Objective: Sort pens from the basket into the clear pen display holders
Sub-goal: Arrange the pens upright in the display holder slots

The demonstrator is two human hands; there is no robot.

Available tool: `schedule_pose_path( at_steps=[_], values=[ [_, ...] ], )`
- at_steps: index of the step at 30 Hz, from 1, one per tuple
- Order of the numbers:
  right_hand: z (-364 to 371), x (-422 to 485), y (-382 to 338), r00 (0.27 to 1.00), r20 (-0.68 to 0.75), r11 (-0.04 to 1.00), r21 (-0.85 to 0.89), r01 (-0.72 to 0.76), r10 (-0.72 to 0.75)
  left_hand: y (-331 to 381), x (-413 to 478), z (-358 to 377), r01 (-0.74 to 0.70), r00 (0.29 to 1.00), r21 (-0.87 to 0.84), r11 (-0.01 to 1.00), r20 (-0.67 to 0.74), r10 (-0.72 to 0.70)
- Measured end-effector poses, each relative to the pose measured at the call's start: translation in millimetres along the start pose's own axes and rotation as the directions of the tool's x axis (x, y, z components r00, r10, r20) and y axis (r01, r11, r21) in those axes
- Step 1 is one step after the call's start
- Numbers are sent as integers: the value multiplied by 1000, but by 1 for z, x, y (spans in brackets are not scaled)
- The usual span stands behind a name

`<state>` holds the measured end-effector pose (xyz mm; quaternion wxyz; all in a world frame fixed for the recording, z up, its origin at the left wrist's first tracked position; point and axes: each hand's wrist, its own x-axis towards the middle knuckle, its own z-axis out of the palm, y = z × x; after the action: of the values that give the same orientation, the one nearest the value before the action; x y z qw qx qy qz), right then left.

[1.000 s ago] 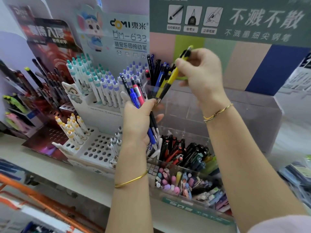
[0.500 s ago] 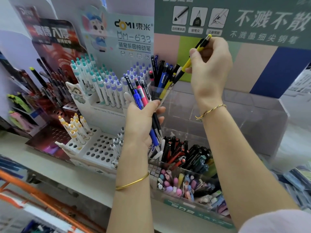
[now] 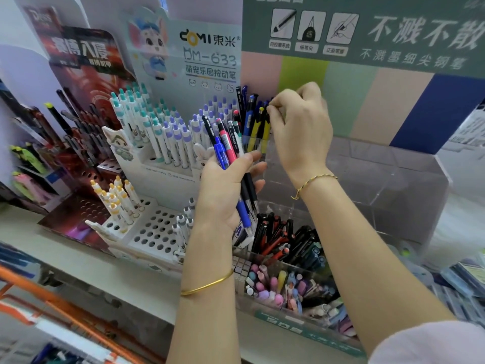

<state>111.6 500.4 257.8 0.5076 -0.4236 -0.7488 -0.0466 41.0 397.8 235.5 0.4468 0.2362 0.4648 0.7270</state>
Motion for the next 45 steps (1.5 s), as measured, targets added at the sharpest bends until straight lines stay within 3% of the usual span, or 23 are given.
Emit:
schedule_pose_path(
  at_steps=[3, 7, 9, 11, 12, 14, 17, 20, 22, 24, 27, 29, 31, 39, 43, 45],
  values=[
    [-10, -1, 3, 998, 52, 996, 81, -36, 32, 0, -1, 1, 9, 999, -23, 1000, 49, -8],
    [-38, 10, 2, 961, 150, 896, 351, -272, 233, -1, -4, 5, 26, 986, -32, 999, 165, -21],
    [-53, 12, 2, 880, 376, 799, 410, -439, 290, -2, -6, 9, 33, 973, -23, 999, 229, -27],
    [-64, 10, 3, 741, 629, 783, 331, -527, 233, -4, -8, 13, 36, 961, -5, 999, 273, -33],
    [-68, 8, 5, 682, 703, 786, 301, -540, 200, -5, -9, 16, 38, 956, 5, 999, 290, -38],
    [-70, 5, 7, 641, 749, 761, 314, -568, 170, -6, -9, 19, 38, 950, 18, 999, 308, -42],
    [-71, 5, 13, 688, 689, 679, 395, -619, 226, -9, -7, 21, 43, 956, 21, 999, 290, -47],
    [-73, 16, 15, 812, 468, 586, 568, -578, 348, -11, -3, 18, 45, 984, 42, 998, 172, -51],
    [-74, 28, 19, 883, 239, 621, 637, -457, 405, -13, -2, 15, 37, 993, 78, 996, 112, -45],
    [-70, 37, 22, 923, 94, 738, 573, -357, 374, -13, -1, 14, 28, 995, 109, 994, 89, -37],
    [-50, 42, 25, 956, 149, 918, 276, -286, 254, -13, 0, 15, 27, 995, 97, 995, 94, -36],
    [-35, 41, 28, 947, 218, 962, 89, -258, 234, -14, 1, 16, 32, 993, 88, 996, 111, -42],
    [-25, 37, 29, 933, 262, 964, 26, -263, 247, -15, 2, 17, 33, 991, 96, 995, 127, -46],
    [-11, 24, 27, 929, 246, 946, 101, -309, 277, -10, -5, 21, 36, 983, 91, 995, 174, -52],
    [-22, 24, 32, 924, 231, 893, 268, -363, 306, -10, -7, 24, 11, 985, 110, 994, 170, -30],
    [-38, 22, 31, 898, 292, 841, 340, -420, 330, -11, -7, 27, -8, 985, 123, 992, 174, -14]
  ],
)
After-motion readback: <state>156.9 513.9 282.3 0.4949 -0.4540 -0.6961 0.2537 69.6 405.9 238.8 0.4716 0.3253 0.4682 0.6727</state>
